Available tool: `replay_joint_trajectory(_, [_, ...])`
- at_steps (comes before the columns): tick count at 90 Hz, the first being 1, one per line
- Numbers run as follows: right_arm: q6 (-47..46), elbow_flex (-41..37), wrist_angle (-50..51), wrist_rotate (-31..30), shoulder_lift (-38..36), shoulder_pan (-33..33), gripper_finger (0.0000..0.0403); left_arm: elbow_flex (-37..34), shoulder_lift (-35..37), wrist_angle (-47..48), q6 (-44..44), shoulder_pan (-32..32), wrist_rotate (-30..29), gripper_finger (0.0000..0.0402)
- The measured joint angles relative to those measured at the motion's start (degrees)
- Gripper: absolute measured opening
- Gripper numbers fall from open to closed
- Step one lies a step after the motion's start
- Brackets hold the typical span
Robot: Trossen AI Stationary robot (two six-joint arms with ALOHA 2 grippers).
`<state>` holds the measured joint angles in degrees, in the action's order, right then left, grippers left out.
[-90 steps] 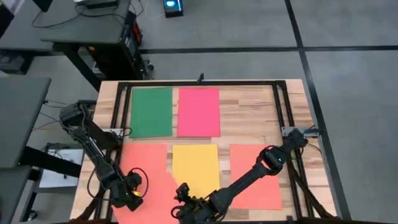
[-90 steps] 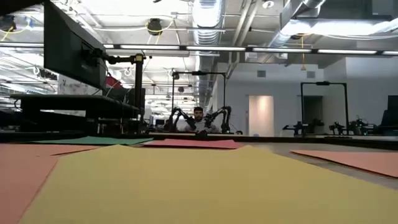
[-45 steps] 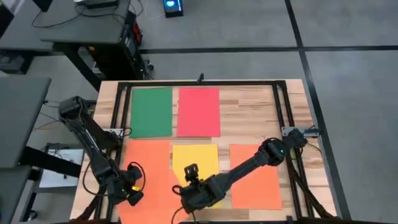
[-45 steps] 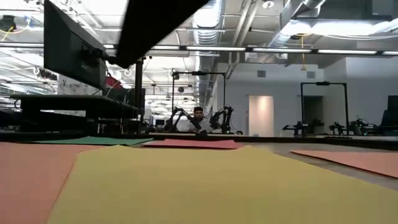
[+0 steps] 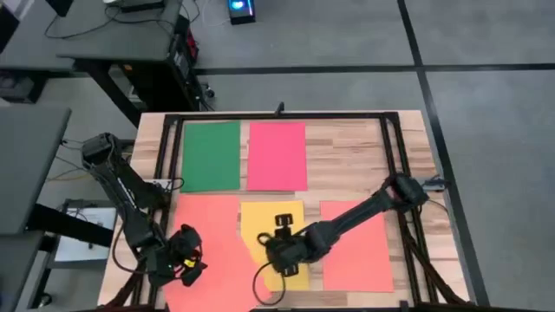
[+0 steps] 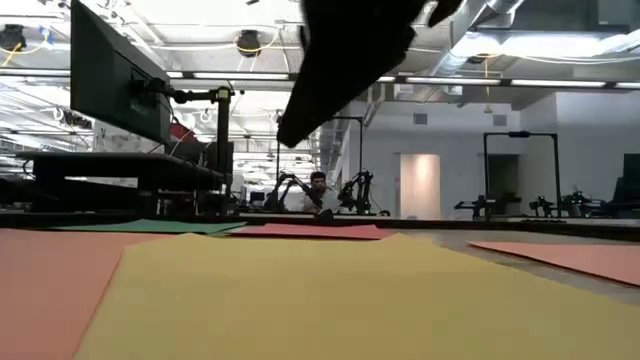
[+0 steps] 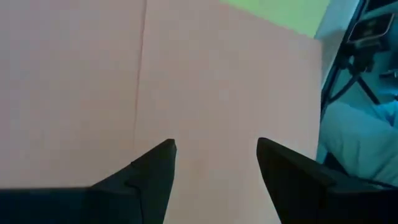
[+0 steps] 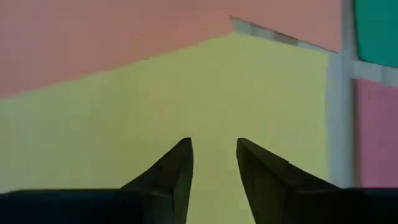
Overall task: Organize paper
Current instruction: Stack the orange paper on top of the orange paper
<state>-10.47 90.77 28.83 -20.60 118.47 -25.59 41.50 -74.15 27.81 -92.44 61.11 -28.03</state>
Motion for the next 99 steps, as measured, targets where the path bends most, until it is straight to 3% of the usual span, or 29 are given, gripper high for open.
replay_joint_trajectory(9, [0.1,-8.8,-10.9,2.4,-4.7,1.3,0.0111,0.0,0.0,0.4,2.9,-1.1,-2.8,0.0210])
replay_joint_trajectory(17, [-1.4,-11.7,-13.6,2.5,-6.4,2.3,0.0111,0.0,0.0,0.8,6.5,-3.2,-5.5,0.0210])
replay_joint_trajectory(39, [-1.7,-11.9,-16.8,2.6,-6.5,3.3,0.0111,0.0,0.0,1.5,17.9,-10.3,-10.9,0.0210])
replay_joint_trajectory(99, [1.9,-11.9,-17.6,2.5,-6.5,8.0,0.0111,0.0,0.1,1.5,48.9,-24.6,-9.6,0.0210])
